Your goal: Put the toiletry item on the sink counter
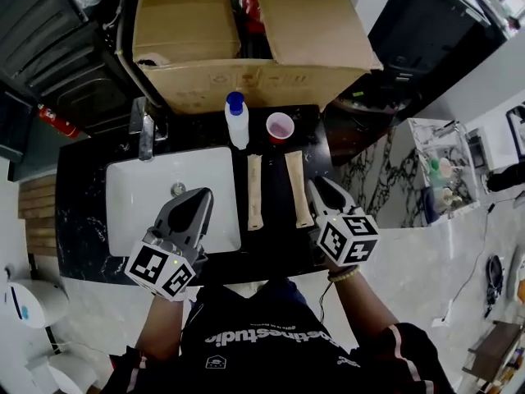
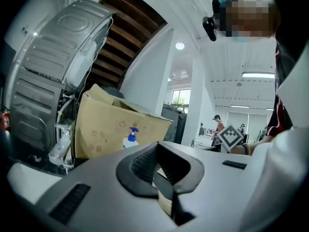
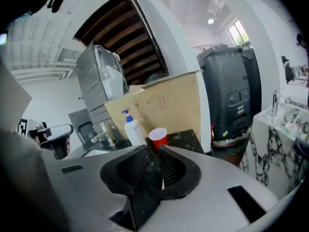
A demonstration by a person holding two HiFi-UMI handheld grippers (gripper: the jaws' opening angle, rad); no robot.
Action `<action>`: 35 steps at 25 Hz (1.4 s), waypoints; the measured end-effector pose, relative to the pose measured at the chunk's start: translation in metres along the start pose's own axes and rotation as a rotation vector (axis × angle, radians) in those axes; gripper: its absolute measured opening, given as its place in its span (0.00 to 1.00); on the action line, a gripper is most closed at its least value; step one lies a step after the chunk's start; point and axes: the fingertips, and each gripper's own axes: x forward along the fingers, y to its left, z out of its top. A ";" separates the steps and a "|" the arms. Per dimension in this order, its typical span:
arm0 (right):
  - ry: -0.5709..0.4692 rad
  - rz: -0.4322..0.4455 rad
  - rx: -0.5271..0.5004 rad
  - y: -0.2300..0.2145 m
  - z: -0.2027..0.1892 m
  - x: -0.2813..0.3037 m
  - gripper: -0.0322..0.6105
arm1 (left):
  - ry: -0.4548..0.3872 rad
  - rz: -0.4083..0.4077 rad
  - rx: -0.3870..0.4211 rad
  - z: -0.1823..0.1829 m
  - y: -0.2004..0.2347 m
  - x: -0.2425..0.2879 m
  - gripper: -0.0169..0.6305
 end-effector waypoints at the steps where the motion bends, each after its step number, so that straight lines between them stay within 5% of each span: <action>1: -0.041 0.006 -0.034 0.012 0.017 -0.009 0.20 | -0.019 0.005 0.022 0.011 0.003 -0.010 0.05; 5: -0.243 0.053 -0.151 0.073 0.084 -0.048 0.20 | -0.069 0.011 0.151 0.047 0.017 -0.049 0.05; 8: -0.363 0.134 -0.216 0.134 0.113 -0.080 0.14 | -0.119 -0.002 0.161 0.075 0.025 -0.086 0.05; 16: -0.438 0.318 -0.302 0.255 0.112 -0.117 0.11 | -0.199 -0.026 0.183 0.130 0.028 -0.162 0.05; 35: -0.397 0.301 -0.329 0.277 0.095 -0.116 0.11 | -0.203 -0.071 0.185 0.125 0.023 -0.165 0.05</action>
